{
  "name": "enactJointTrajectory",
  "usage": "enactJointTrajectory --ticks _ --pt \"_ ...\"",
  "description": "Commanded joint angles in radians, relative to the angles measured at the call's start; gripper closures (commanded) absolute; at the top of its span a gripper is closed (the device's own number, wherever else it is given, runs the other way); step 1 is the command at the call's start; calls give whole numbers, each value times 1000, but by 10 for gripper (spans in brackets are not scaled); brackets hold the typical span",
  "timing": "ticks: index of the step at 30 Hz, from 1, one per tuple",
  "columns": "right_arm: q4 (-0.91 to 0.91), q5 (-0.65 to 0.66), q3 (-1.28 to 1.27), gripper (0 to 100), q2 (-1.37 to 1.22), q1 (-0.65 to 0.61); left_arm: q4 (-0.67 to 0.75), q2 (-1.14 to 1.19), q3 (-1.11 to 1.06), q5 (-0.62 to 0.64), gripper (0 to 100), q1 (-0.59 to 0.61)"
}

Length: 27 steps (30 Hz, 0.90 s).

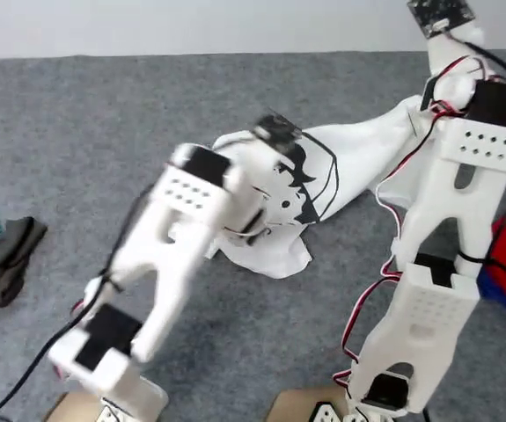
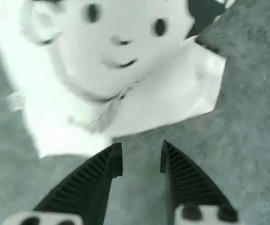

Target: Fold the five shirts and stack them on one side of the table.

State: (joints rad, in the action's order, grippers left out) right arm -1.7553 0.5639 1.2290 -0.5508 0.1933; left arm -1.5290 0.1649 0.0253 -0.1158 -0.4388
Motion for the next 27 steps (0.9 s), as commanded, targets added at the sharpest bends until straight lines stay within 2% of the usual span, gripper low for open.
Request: enactJointTrajectory --ticks 1,9,15,25,27 --pt "-38 11 6 989 15 24 58 69 25 12 852 -81" --pt "-38 8 2 989 10 16 127 186 31 9 851 -172" --pt "-38 9 2 989 8 16 132 298 150 9 810 -199" --pt "-38 9 2 989 12 16 26 563 464 8 810 -184" --pt "-38 9 2 989 12 16 -2 595 509 8 844 -184"
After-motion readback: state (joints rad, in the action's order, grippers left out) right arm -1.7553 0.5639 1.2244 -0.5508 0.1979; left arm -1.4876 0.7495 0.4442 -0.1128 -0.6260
